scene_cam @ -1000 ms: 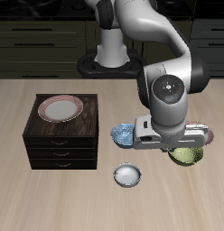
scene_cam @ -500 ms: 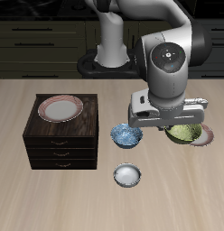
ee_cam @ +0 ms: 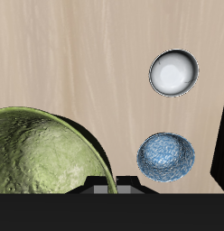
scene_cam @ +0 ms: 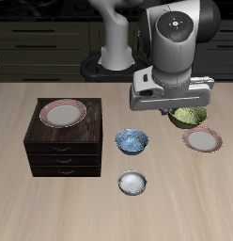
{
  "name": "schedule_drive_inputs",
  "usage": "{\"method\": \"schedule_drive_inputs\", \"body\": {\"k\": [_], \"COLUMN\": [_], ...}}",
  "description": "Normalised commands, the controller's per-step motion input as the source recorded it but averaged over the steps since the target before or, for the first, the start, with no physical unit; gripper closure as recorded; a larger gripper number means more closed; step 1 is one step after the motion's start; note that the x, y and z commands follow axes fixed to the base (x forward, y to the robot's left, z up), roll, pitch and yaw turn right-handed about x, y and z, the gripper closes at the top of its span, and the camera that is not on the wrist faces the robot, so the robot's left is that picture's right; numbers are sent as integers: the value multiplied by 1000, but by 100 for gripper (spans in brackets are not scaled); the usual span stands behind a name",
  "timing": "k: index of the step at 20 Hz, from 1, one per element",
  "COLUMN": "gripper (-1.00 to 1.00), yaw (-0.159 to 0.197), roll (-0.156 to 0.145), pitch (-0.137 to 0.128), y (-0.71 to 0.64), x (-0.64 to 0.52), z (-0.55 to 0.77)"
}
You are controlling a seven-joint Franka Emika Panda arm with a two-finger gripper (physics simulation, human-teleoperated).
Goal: Place the green bowl onto the plate that is on top of the cabinet
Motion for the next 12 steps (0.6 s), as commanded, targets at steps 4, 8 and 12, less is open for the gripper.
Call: {"method": "schedule_drive_inputs", "body": {"k": [4, 8, 12], "gripper": [100, 100, 100], "yaw": [74, 14, 13], "roll": [-34, 1, -19], "pitch": [-44, -12, -33], "y": [-89, -99, -118], "x": [-289, -262, -164], "z": [345, 337, 273]}}
